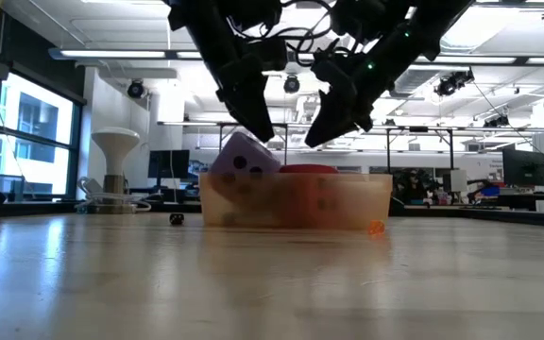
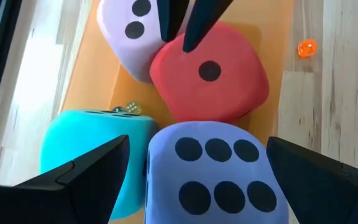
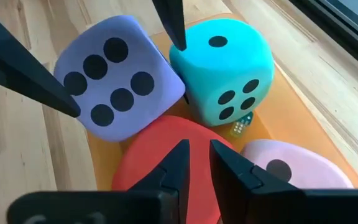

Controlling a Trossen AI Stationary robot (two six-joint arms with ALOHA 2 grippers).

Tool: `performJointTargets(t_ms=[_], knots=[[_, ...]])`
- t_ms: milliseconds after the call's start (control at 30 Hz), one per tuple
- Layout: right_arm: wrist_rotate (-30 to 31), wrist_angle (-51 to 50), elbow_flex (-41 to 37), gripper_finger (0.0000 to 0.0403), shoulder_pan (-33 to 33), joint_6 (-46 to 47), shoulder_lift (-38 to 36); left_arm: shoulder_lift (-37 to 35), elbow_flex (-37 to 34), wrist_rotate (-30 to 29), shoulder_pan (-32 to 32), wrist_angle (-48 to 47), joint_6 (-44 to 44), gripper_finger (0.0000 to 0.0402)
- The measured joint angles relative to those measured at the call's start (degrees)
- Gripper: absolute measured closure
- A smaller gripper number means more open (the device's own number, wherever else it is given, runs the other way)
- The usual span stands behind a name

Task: Pick & Place Dice
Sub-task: Put the small black dice into the orange bin

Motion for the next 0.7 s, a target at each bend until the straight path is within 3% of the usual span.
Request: performJointTargets(t_ms=[300,567,700], knots=[[2.63,-7.18,0.04,0.035,0.0,-0.11,-1.07,-7.07,-0.02,-1.95,0.0,-0.76,-1.83,0.0035],[8.15,-12.52,0.12,0.035,1.99,0.21,-8.41,-17.57,-0.19,-1.18,-0.8,-12.49,-7.47,0.0035],[10.44,-15.24,0.13,0.035,3.77,1.74,-13.47,-20.92,-5.32,-0.88,-1.69,-15.11,-12.3,0.0035]])
